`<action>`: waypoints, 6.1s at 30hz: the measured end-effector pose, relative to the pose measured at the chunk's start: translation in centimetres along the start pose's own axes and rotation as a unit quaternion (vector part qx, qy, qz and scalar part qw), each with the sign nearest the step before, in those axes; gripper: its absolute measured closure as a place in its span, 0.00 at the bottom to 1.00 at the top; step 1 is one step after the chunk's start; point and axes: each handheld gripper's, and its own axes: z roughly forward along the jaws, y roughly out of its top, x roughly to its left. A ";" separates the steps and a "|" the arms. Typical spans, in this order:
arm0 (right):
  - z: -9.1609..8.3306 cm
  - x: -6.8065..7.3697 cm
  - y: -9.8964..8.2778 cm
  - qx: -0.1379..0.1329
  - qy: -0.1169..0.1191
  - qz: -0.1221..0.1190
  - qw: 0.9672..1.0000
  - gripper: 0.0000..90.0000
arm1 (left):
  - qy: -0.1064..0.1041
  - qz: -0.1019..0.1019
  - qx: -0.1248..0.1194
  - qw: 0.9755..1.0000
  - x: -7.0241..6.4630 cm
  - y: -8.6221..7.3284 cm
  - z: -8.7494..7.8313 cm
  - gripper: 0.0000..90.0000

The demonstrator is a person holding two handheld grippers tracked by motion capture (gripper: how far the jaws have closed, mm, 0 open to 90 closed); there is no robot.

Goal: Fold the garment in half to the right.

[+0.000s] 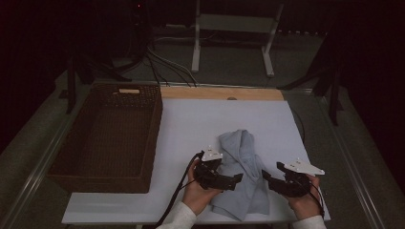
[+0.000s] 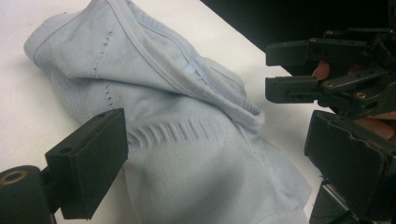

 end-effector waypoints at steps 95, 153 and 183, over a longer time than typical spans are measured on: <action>3.5 2.0 4.7 -0.010 0.031 0.011 0.999 0.97 | -0.022 0.036 0.058 0.997 -1.1 -5.1 -0.5 0.42; 5.8 0.2 6.2 0.030 0.031 0.034 0.998 0.97 | -0.028 0.073 0.093 0.993 -2.9 -5.5 -0.1 0.95; 1.5 -0.9 3.3 0.024 -0.022 0.038 0.999 0.51 | -0.063 0.084 0.104 0.989 -4.3 -4.9 1.2 0.72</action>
